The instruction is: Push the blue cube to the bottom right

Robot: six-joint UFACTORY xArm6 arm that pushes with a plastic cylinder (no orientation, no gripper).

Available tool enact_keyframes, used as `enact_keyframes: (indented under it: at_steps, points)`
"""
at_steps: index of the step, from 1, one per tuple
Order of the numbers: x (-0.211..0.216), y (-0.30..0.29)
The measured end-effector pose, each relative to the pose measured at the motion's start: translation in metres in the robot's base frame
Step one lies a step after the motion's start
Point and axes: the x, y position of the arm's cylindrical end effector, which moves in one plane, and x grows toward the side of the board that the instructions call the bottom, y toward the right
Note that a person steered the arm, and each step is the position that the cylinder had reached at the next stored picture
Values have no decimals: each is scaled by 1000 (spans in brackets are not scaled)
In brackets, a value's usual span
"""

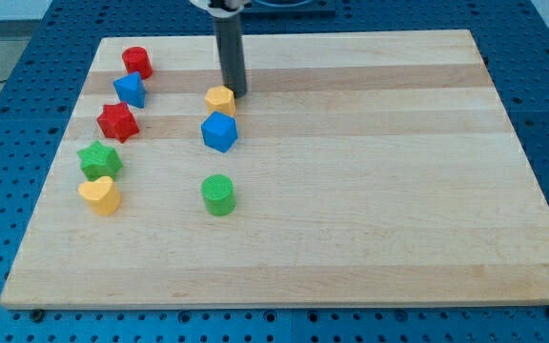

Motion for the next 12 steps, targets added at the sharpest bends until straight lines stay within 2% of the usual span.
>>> enact_keyframes:
  at_steps: [1, 2, 3, 4, 5, 6, 7, 8, 9, 10, 11, 12]
  points:
    - [-2, -30]
    - [60, -12]
    - [104, 10]
    - [121, -6]
    - [121, -78]
    - [151, -46]
    - [188, 47]
    - [206, 90]
    - [204, 34]
    - [176, 31]
    - [144, 89]
    - [189, 173]
